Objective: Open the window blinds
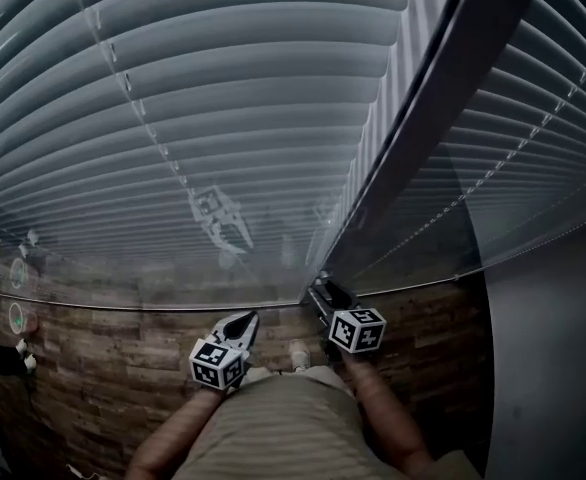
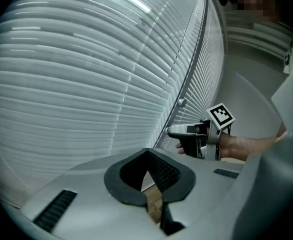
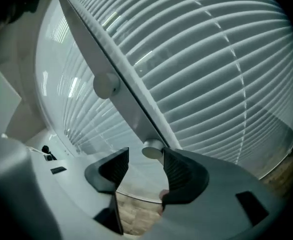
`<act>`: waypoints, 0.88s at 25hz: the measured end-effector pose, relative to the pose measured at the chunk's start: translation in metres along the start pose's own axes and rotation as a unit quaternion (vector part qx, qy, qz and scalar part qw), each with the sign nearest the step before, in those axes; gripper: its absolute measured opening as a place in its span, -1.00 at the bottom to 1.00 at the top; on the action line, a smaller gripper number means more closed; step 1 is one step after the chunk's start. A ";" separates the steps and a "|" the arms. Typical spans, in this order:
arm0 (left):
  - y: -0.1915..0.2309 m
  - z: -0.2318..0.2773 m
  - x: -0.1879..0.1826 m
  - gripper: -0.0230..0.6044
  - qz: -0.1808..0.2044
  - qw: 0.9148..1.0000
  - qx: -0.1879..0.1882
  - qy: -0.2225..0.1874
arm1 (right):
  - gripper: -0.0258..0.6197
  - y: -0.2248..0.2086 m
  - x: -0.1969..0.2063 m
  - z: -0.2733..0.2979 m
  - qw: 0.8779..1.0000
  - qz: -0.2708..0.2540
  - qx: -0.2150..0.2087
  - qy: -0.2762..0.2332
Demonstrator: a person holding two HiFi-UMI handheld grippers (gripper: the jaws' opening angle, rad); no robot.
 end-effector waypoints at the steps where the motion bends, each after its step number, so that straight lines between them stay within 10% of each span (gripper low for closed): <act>1: 0.001 0.000 0.000 -0.89 0.000 1.000 0.004 0.003 | -0.27 -0.003 -0.003 0.000 1.000 -0.002 0.014 -0.012; 7: 0.006 -0.002 -0.005 -0.89 0.013 1.000 0.020 0.002 | -0.52 -0.001 -0.008 0.000 0.978 -0.173 0.116 0.007; 11: 0.005 0.001 -0.007 -0.89 0.019 0.999 0.028 0.006 | -0.52 0.010 -0.004 0.002 0.881 -0.417 0.220 0.048; 13: 0.002 0.003 -0.008 -0.89 0.022 0.999 0.033 0.006 | -0.52 0.011 -0.003 0.002 0.856 -0.455 0.241 0.049; 15: 0.000 0.004 -0.008 -0.89 0.024 0.999 0.037 0.008 | -0.52 0.011 -0.002 0.003 0.873 -0.430 0.230 0.036; 19: -0.006 0.007 -0.007 -0.89 0.028 0.999 0.042 0.012 | -0.21 0.000 0.004 -0.004 0.978 -0.171 0.117 0.010; 22: -0.006 0.007 -0.006 -0.89 0.028 0.999 0.039 0.013 | -0.21 -0.015 0.002 -0.013 0.998 0.017 0.060 -0.028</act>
Point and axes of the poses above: the fingertips, and each gripper's own axes: z forward along the fingers, y to its left, x out of its underside, the point moved 2 cm from there along -z, backward along the fingers, and after that the axes turned 2 degrees about -y, right-handed, at the moved point
